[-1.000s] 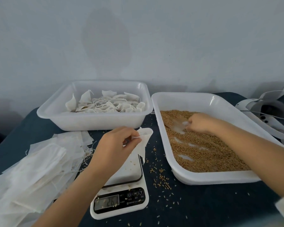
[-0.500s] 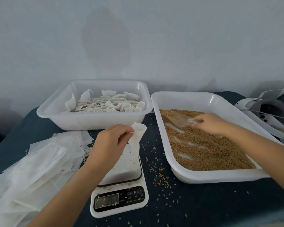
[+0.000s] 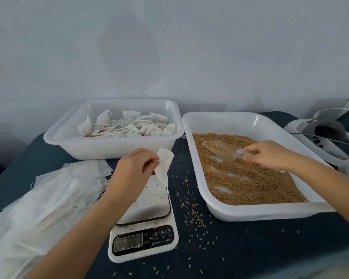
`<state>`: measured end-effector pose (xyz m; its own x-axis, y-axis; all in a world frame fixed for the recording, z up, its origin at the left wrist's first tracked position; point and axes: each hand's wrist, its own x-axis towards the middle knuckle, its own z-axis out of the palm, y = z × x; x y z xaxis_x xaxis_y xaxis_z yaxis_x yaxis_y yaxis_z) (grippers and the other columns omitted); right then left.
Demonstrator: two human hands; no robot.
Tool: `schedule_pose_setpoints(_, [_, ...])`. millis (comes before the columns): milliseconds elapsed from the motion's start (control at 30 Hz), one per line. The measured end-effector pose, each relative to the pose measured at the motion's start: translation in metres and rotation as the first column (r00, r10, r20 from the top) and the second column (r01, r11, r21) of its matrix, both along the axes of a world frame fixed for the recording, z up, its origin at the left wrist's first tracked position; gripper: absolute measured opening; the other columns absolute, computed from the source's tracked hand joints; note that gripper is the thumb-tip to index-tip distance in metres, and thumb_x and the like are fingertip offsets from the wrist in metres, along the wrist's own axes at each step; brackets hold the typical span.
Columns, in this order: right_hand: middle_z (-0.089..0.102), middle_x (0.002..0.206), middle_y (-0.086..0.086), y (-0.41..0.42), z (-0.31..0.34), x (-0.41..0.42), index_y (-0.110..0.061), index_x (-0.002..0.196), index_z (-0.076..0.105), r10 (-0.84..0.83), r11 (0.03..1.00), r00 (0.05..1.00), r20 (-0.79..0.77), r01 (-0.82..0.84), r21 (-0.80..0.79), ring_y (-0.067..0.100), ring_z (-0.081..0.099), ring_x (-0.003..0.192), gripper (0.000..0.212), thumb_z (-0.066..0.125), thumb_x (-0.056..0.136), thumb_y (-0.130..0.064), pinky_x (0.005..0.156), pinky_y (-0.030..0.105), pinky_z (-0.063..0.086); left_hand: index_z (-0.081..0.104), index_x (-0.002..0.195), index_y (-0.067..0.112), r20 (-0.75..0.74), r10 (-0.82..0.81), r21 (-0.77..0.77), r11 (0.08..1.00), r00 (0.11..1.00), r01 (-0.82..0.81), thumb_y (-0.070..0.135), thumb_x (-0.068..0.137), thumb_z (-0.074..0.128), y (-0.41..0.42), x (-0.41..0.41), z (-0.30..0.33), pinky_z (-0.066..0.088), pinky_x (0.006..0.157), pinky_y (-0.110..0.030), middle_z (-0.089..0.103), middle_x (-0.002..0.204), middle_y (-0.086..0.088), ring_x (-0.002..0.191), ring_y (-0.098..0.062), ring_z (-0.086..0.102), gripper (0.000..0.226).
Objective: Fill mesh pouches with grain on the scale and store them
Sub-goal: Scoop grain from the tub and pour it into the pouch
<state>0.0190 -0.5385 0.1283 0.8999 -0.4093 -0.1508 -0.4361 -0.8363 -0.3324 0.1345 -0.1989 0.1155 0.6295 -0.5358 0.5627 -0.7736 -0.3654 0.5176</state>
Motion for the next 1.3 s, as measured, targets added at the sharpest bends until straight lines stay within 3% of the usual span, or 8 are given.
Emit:
schedule_pose_setpoints(233, [0.067, 0.071, -0.007, 0.009, 0.024, -0.008, -0.039, 0.126, 0.054, 0.079, 0.997, 0.989, 0.124, -0.081, 0.007, 0.011, 0.063, 0.061, 0.038, 0.062, 0.089, -0.035, 0.056, 0.022, 0.048, 0.071, 0.089, 0.008, 0.046, -0.013, 0.084, 0.996, 0.999, 0.009, 0.003, 0.084, 0.066, 0.009, 0.012, 0.006, 0.037, 0.072, -0.001, 0.065, 0.084, 0.009, 0.074, -0.004, 0.054, 0.009])
schedule_pose_setpoints(367, [0.07, 0.072, -0.006, 0.021, 0.052, -0.01, -0.05, 0.117, 0.054, 0.158, 0.985, 0.972, 0.172, -0.167, 0.041, 0.005, 0.063, 0.061, 0.035, 0.063, 0.083, -0.045, 0.067, 0.027, 0.05, 0.07, 0.083, 0.005, 0.045, -0.084, 0.147, 0.986, 0.995, 0.077, 0.001, 0.082, 0.068, 0.015, 0.023, 0.009, 0.044, 0.067, -0.012, 0.062, 0.088, 0.004, 0.069, -0.013, 0.06, 0.004])
schedule_pose_setpoints(467, [0.072, 0.094, -0.001, 0.038, 0.069, -0.01, -0.054, 0.118, 0.053, 0.233, 0.964, 0.961, 0.151, -0.248, 0.092, 0.01, 0.064, 0.066, 0.052, 0.058, 0.067, -0.062, 0.077, 0.039, 0.054, 0.071, 0.087, 0.005, 0.09, -0.125, 0.21, 0.972, 0.988, 0.103, 0.004, 0.083, 0.068, 0.023, 0.028, 0.011, 0.044, 0.073, -0.018, 0.063, 0.095, 0.004, 0.077, -0.008, 0.057, 0.005])
schedule_pose_setpoints(600, [0.059, 0.119, -0.031, 0.067, 0.076, 0.0, -0.066, 0.11, 0.051, 0.387, 0.906, 0.915, 0.112, -0.4, 0.139, -0.012, 0.059, 0.098, 0.046, 0.057, 0.065, -0.064, 0.089, 0.02, 0.046, 0.073, 0.088, 0.005, 0.14, -0.179, 0.237, 0.961, 0.974, 0.143, 0.003, 0.082, 0.069, 0.034, 0.028, 0.015, 0.044, 0.078, -0.019, 0.066, 0.098, 0.002, 0.091, -0.003, 0.053, 0.008])
schedule_pose_setpoints(700, [0.054, 0.123, -0.036, 0.079, 0.073, 0.011, -0.049, 0.127, 0.053, 0.44, 0.884, 0.896, 0.061, -0.444, 0.148, -0.016, 0.05, 0.112, 0.058, 0.059, 0.07, -0.059, 0.1, 0.02, 0.038, 0.074, 0.089, 0.007, 0.16, -0.199, 0.26, 0.953, 0.967, 0.154, 0.004, 0.081, 0.07, 0.045, 0.026, 0.018, 0.043, 0.08, -0.016, 0.067, 0.098, 0.002, 0.093, -0.003, 0.054, 0.009])
schedule_pose_setpoints(900, [0.055, 0.116, -0.04, 0.099, 0.071, 0.025, -0.052, 0.121, 0.052, 0.528, 0.842, 0.849, 0.021, -0.527, 0.119, -0.021, 0.051, 0.105, 0.041, 0.065, 0.084, -0.039, 0.09, 0.011, 0.039, 0.074, 0.091, 0.008, 0.16, -0.219, 0.312, 0.936, 0.963, 0.161, 0.007, 0.082, 0.07, 0.064, 0.024, 0.022, 0.045, 0.082, -0.019, 0.068, 0.098, 0.0, 0.087, -0.007, 0.061, 0.011])
schedule_pose_setpoints(1167, [0.059, 0.115, -0.033, 0.108, 0.082, 0.031, -0.057, 0.12, 0.049, 0.583, 0.809, 0.808, -0.084, -0.587, -0.024, -0.017, 0.054, 0.102, 0.041, 0.063, 0.082, -0.046, 0.092, 0.018, 0.046, 0.073, 0.091, 0.008, 0.143, -0.257, 0.352, 0.916, 0.956, 0.193, 0.008, 0.084, 0.068, 0.066, 0.022, 0.019, 0.043, 0.082, -0.018, 0.067, 0.099, -0.001, 0.087, -0.011, 0.062, 0.009])
schedule_pose_setpoints(1300, [0.056, 0.103, -0.041, 0.108, 0.092, 0.035, -0.055, 0.119, 0.051, 0.606, 0.785, 0.786, -0.118, -0.616, -0.069, -0.023, 0.052, 0.094, 0.041, 0.063, 0.081, -0.048, 0.077, 0.009, 0.04, 0.073, 0.093, 0.009, 0.149, -0.3, 0.369, 0.901, 0.942, 0.228, 0.01, 0.085, 0.067, 0.061, 0.021, 0.017, 0.049, 0.08, -0.026, 0.066, 0.102, 0.0, 0.088, -0.012, 0.063, 0.01])
